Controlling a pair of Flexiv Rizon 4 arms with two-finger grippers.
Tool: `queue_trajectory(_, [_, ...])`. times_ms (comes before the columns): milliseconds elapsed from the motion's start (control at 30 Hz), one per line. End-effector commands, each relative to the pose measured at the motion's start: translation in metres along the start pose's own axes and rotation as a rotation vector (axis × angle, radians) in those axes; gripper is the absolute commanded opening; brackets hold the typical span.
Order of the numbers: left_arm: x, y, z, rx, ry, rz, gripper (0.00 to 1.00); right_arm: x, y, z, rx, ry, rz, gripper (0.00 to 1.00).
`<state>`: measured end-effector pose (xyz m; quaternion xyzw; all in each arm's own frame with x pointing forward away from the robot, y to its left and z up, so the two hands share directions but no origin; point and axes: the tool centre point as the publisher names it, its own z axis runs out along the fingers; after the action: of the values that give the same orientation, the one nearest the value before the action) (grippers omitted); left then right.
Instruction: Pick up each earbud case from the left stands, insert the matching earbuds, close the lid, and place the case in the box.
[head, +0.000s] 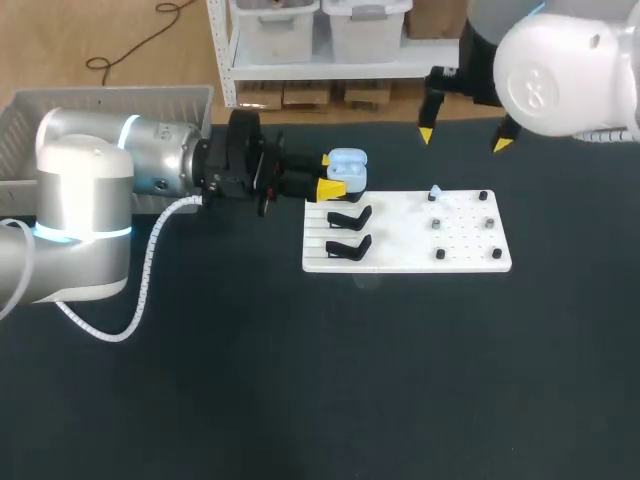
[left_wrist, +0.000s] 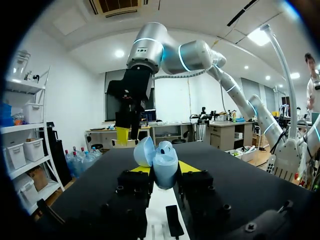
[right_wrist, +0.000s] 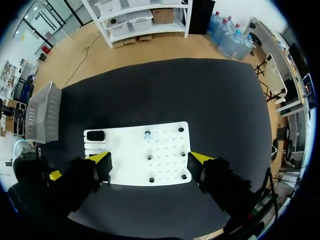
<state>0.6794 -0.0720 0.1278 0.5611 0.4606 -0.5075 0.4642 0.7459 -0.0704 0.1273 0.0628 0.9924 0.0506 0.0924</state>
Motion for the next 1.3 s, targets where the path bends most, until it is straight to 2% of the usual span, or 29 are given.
queue_trajectory(33, [0.0, -0.001, 0.0, -0.003, 0.0, 0.001, 0.0, 0.0, -0.002, 0.016, 0.007, -0.029, -0.004, 1.0])
queue_trajectory(400, [0.0, -0.001, 0.0, -0.003, 0.0, 0.001, 0.0, -0.015, -0.015, 0.05, -0.013, -0.021, 0.029, 1.0])
queue_trajectory(500, [0.0, -0.001, 0.0, -0.003, 0.0, 0.001, 0.0, -0.017, -0.012, 0.059, -0.023, -0.007, 0.026, 0.86])
queue_trajectory(767, [0.0, -0.001, 0.0, -0.003, 0.0, 0.001, 0.0, -0.02, -0.001, 0.08, -0.034, 0.028, 0.019, 0.75])
queue_trajectory(933, [0.0, -0.001, 0.0, -0.003, 0.0, 0.001, 0.0, -0.021, -0.003, 0.089, -0.041, 0.035, 0.033, 0.55])
queue_trajectory(1000, [0.0, -0.001, 0.0, -0.003, 0.0, 0.001, 0.0, -0.021, -0.003, 0.091, -0.051, 0.035, 0.04, 0.51])
queue_trajectory(1300, [0.0, -0.001, 0.0, -0.003, 0.0, 0.001, 0.0, -0.006, 0.006, 0.097, -0.082, 0.05, 0.034, 0.62])
